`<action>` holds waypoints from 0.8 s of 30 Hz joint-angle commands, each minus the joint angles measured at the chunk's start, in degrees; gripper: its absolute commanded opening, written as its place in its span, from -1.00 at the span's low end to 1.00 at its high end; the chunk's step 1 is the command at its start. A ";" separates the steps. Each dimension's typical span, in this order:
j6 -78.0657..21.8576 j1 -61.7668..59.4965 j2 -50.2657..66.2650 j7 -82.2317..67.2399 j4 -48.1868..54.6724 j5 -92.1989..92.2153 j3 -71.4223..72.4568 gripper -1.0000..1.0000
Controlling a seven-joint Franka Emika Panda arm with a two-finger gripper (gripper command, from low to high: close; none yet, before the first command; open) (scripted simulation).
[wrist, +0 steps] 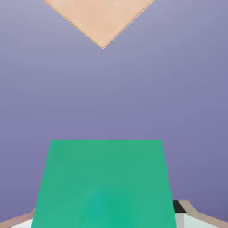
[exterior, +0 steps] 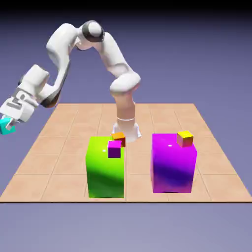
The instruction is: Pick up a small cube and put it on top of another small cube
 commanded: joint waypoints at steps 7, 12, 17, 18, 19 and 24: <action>-14.27 -8.95 6.21 15.83 3.45 11.47 14.54 -1.00; -24.50 -15.34 10.64 27.12 5.92 19.68 24.92 -1.00; -34.72 -21.73 15.08 38.42 8.39 27.88 35.30 -1.00; -36.77 -23.01 15.96 40.68 8.88 29.52 37.38 -1.00; -38.81 -24.29 16.85 42.94 9.38 31.16 39.45 -1.00; -49.04 -30.68 21.28 54.23 11.84 39.36 49.84 -1.00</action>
